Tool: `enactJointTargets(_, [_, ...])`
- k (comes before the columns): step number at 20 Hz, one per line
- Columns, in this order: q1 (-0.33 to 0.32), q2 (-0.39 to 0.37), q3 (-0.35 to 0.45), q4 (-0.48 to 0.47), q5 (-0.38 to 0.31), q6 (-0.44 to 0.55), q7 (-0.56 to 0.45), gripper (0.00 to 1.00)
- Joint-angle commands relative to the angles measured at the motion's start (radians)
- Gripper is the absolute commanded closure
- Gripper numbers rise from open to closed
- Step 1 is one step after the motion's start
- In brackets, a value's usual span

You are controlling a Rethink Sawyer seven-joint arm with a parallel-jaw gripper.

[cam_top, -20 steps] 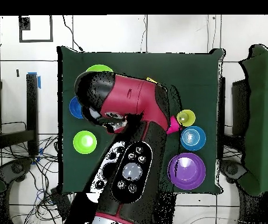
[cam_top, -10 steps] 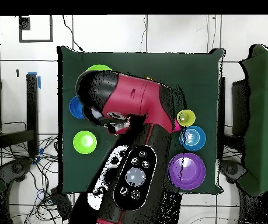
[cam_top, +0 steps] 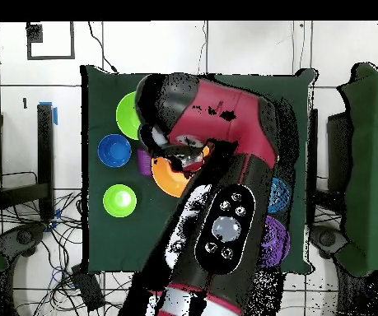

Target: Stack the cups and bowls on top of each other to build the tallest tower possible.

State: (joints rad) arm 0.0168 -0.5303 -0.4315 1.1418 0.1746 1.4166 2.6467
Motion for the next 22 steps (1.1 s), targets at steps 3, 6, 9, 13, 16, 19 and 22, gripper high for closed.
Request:
enactJointTargets(3, [-0.087,0.258,0.097,-0.276,0.041,0.111,0.207,0.0])
enactJointTargets(6, [-0.107,0.337,0.082,-0.395,0.061,0.176,0.248,0.0])
enactJointTargets(9, [-0.12,0.398,0.058,-0.488,0.094,0.223,0.308,0.0])
enactJointTargets(13, [-0.146,0.476,0.01,-0.643,0.123,0.331,0.331,0.0])
enactJointTargets(16, [-0.179,0.544,-0.023,-0.755,0.156,0.378,0.332,0.0])
enactJointTargets(19, [-0.203,0.58,-0.056,-0.818,0.192,0.418,0.334,0.0])
enactJointTargets(22, [-0.217,0.594,-0.088,-0.849,0.221,0.448,0.32,0.0])
